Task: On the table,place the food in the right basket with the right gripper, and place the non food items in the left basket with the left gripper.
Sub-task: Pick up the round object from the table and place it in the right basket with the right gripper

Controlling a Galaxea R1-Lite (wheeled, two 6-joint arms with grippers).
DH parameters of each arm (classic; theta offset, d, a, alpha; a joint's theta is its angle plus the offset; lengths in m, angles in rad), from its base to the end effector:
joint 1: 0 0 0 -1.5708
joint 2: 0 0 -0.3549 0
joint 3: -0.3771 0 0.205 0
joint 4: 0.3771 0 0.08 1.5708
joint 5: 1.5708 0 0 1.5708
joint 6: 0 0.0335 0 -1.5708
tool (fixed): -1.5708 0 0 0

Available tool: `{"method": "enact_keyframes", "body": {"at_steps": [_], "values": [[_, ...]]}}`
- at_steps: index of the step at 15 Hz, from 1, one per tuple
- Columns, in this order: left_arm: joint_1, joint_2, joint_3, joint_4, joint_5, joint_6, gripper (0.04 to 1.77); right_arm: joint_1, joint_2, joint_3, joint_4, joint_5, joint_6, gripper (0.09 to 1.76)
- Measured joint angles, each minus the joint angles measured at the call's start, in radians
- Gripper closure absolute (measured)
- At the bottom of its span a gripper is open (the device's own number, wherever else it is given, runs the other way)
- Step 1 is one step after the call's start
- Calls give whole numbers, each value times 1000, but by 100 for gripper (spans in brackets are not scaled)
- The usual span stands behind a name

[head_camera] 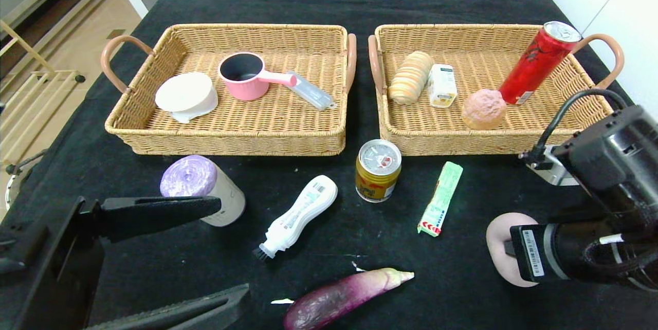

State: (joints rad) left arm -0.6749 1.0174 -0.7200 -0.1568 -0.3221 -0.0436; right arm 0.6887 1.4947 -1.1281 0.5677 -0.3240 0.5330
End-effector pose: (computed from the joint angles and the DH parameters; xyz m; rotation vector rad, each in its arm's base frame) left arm 0.0937 -0.0886 0.3026 -0.0141 0.1660 -0.9919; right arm 0.1955 0.1471 0.2662 0.0424 0.8731 0.1084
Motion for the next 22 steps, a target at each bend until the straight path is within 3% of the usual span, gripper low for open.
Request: {"method": "enact_keyframes", "body": {"at_steps": [7, 16, 22], "values": [[-1, 1, 1, 0, 0, 1, 9, -11, 16, -198, 25, -19, -104, 168], [0, -6, -1, 0, 0, 1, 9, -50, 166, -507, 10, -63, -185, 168], [0, -6, -1, 0, 0, 1, 9, -112, 239, -569, -180, -79, -238, 168]]}}
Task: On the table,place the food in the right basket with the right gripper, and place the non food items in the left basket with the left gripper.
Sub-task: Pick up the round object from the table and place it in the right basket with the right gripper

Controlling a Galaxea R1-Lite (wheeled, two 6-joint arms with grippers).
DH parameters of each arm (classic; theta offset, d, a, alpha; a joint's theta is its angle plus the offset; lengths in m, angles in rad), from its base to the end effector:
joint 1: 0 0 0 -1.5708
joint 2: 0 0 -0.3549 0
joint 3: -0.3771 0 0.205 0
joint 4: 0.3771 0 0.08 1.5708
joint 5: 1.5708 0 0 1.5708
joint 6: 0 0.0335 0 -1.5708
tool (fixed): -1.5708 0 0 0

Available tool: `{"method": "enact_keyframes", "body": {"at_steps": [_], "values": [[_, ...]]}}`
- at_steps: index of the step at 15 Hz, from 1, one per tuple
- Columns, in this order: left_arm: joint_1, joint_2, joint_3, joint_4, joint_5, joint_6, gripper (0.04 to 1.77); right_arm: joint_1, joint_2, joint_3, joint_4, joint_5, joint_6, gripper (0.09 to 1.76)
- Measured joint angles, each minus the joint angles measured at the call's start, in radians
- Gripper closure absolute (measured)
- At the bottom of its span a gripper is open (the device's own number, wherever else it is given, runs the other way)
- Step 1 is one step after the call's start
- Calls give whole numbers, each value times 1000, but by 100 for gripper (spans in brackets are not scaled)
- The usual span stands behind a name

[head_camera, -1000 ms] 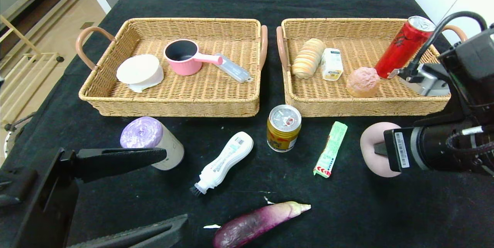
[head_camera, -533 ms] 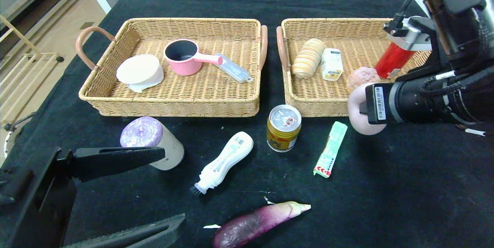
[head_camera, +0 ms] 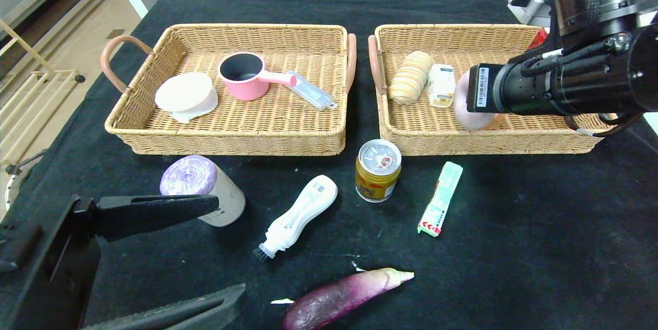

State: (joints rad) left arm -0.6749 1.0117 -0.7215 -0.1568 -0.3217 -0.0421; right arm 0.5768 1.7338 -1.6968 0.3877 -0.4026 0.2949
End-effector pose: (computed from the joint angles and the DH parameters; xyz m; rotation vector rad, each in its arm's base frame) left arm 0.0924 -0.0875 0.3038 -0.0141 0.1578 -0.9920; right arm 0.3021 0.1809 0.3729 0.0907 0.3959 0.1144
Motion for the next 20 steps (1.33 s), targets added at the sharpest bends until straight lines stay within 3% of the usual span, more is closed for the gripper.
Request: {"method": "enact_keyframes", "body": {"at_steps": [6, 17, 20], "values": [[1, 0, 0, -1, 1, 0, 9, -40, 67, 3, -182, -6, -66, 168], [15, 4, 9, -35, 0, 5, 9, -48, 108, 26, -262, -5, -66, 168], [15, 5, 10, -35, 0, 5, 9, -46, 109, 28, -262, -6, -65, 123]]}}
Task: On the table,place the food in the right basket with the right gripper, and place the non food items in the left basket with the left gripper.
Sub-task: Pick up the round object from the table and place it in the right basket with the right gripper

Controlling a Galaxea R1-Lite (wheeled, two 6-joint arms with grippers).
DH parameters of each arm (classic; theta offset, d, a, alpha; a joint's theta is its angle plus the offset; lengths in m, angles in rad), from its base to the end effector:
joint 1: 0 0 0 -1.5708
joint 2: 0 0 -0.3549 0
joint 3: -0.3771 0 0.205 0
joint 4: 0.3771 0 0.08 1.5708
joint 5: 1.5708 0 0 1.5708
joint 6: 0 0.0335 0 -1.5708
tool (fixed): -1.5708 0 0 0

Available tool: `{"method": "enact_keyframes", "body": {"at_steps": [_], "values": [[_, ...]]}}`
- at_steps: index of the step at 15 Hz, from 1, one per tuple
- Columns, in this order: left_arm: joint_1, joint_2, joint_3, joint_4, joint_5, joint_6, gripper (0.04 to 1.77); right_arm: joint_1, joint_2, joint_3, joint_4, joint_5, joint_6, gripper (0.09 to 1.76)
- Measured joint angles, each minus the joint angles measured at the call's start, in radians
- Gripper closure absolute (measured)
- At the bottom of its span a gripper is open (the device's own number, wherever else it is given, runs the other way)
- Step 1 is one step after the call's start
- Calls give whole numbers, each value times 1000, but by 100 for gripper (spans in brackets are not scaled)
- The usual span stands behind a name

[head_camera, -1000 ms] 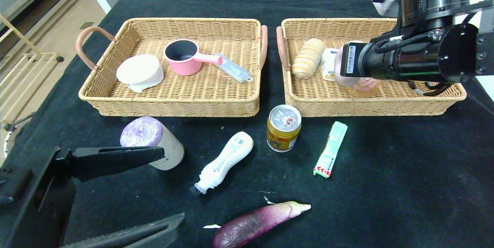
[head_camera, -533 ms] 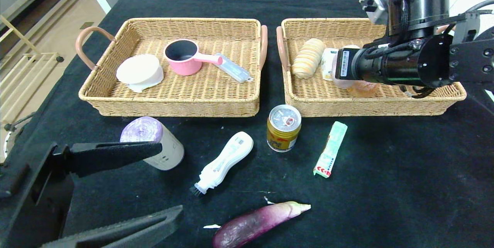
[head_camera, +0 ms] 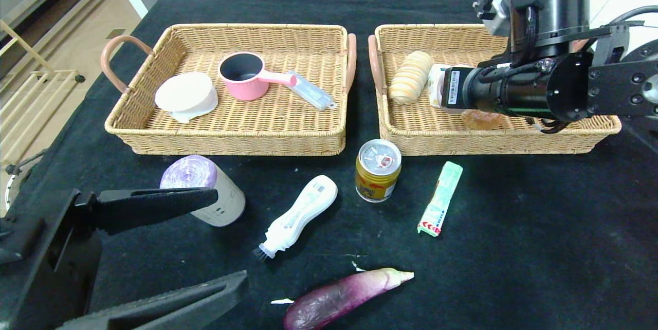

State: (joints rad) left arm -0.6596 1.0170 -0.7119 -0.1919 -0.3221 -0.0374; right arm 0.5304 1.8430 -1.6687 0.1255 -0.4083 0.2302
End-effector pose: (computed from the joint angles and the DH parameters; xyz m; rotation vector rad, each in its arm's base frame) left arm 0.0953 -0.0874 0.3040 -0.0145 0.1345 -0.9783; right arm 0.3535 0.1919 0.3504 0.0929 0.2796 0.0896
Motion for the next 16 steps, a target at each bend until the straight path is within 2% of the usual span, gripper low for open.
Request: {"method": "enact_keyframes", "body": {"at_steps": [3, 7, 12, 16], "values": [[0, 1, 1, 0, 0, 1, 9, 0, 0, 2, 1, 0, -1, 87], [1, 0, 1, 0, 0, 4, 9, 6, 0, 2, 1, -1, -2, 57], [6, -2, 1, 0, 0, 9, 9, 7, -2, 6, 11, -2, -2, 38], [13, 0, 1, 0, 0, 10, 9, 39, -39, 40, 38, -46, -2, 28]]}}
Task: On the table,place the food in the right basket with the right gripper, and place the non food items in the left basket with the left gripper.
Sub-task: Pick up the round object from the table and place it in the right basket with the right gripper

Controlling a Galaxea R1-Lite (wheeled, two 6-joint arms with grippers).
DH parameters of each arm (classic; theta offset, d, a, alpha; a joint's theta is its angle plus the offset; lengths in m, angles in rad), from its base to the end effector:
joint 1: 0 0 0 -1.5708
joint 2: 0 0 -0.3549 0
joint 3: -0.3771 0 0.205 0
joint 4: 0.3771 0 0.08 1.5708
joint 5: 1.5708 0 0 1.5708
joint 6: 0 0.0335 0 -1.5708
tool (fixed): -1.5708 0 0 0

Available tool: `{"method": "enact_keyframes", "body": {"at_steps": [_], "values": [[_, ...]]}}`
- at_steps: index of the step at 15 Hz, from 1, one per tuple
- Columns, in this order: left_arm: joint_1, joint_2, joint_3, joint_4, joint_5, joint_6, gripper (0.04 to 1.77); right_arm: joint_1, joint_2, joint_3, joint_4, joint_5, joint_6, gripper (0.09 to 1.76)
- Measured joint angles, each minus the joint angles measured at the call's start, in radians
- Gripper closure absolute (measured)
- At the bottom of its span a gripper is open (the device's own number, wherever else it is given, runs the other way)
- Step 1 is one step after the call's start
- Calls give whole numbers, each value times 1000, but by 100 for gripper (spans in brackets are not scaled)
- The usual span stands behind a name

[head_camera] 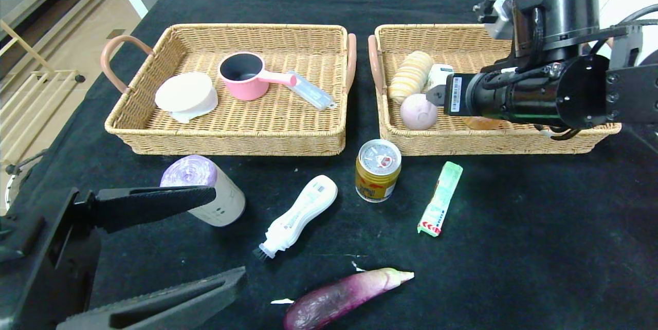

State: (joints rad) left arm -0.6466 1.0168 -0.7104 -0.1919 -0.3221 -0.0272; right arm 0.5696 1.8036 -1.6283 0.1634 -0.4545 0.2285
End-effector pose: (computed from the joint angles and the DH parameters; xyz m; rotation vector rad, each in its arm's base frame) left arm 0.0964 -0.0861 0.3035 -0.0058 0.1307 -0.9659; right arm 0.3335 0.1961 0.3498 0.0605 0.3062 0.0795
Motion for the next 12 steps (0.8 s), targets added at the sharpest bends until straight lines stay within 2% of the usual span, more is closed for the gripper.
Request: {"method": "enact_keyframes", "body": {"at_steps": [5, 9, 12], "values": [[12, -1, 0, 0, 0, 2, 9, 47, -70, 57, 98, -83, 47, 21], [20, -1, -1, 0, 0, 4, 9, 97, -100, 57, 329, -103, 275, 18], [20, 1, -1, 0, 0, 5, 9, 123, -103, 59, 426, -35, 407, 17]]}}
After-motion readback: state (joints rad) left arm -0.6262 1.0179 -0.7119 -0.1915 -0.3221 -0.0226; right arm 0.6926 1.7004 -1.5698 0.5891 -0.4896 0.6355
